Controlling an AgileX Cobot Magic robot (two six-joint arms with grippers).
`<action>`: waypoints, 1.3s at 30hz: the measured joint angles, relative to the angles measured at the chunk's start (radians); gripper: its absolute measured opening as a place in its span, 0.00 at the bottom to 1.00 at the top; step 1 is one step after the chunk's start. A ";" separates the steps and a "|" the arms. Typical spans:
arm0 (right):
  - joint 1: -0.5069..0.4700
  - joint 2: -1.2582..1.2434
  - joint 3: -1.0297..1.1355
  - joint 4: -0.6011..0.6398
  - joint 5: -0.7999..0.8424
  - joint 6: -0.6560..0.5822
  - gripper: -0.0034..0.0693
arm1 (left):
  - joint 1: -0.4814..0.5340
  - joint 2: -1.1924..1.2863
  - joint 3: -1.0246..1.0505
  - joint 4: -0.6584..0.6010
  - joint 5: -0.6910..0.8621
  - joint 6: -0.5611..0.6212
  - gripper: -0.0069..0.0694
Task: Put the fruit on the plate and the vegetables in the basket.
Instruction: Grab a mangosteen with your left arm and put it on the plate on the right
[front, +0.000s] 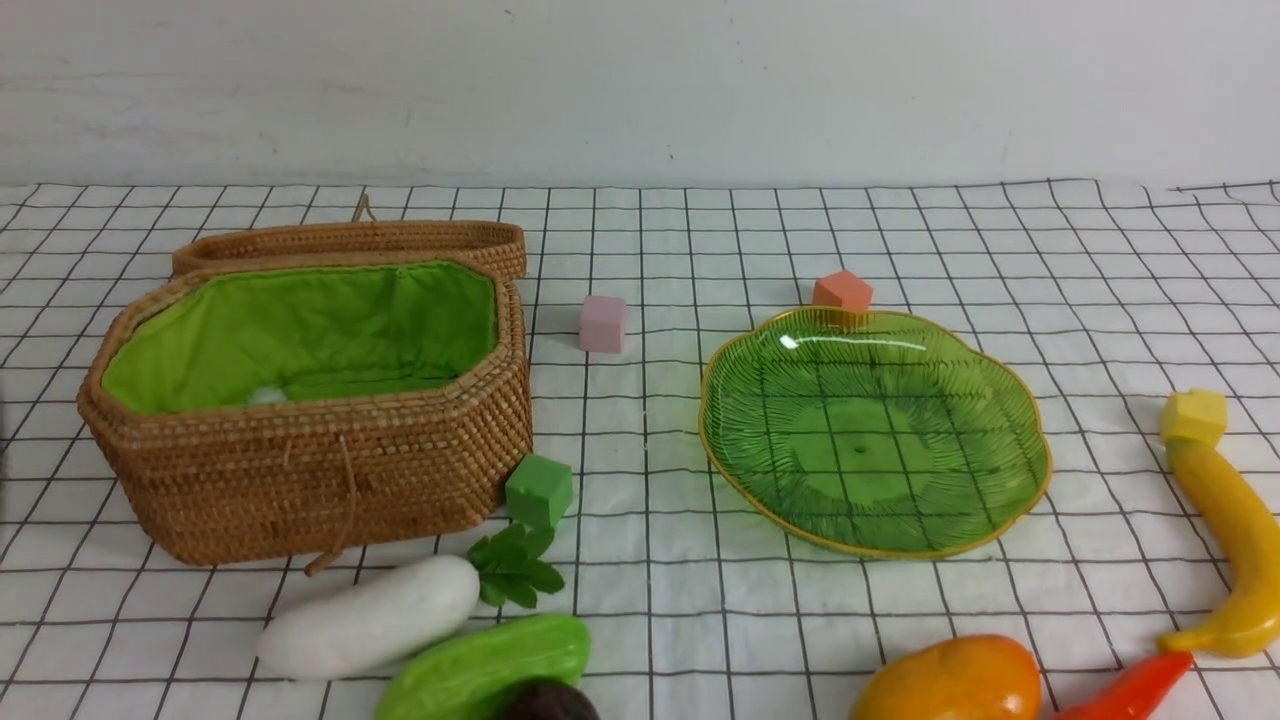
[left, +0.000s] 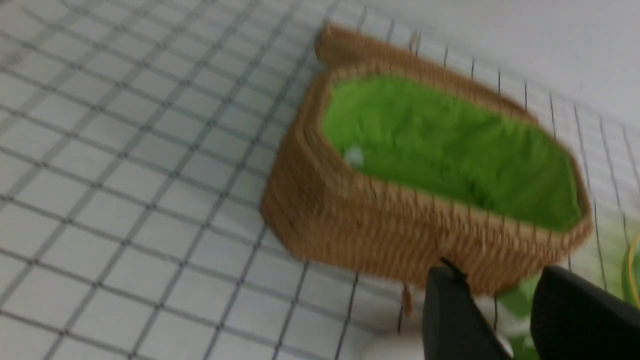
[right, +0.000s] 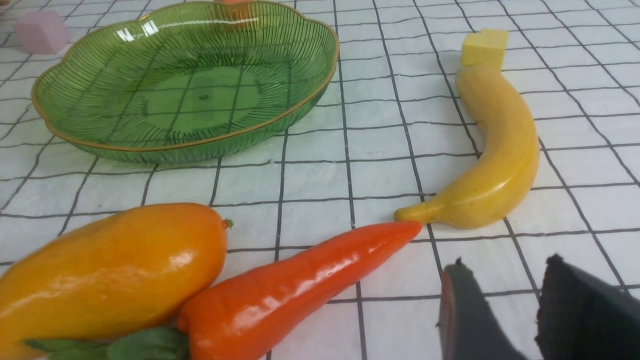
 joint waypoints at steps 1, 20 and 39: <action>0.000 0.000 0.000 0.000 0.000 0.000 0.38 | 0.000 0.007 0.000 -0.005 0.006 0.002 0.40; 0.000 0.000 0.000 -0.001 0.000 0.000 0.38 | -0.560 0.711 -0.169 -0.194 0.092 0.084 0.95; 0.000 0.000 0.000 -0.001 0.000 0.000 0.38 | -0.565 1.001 -0.279 -0.193 0.070 0.094 0.82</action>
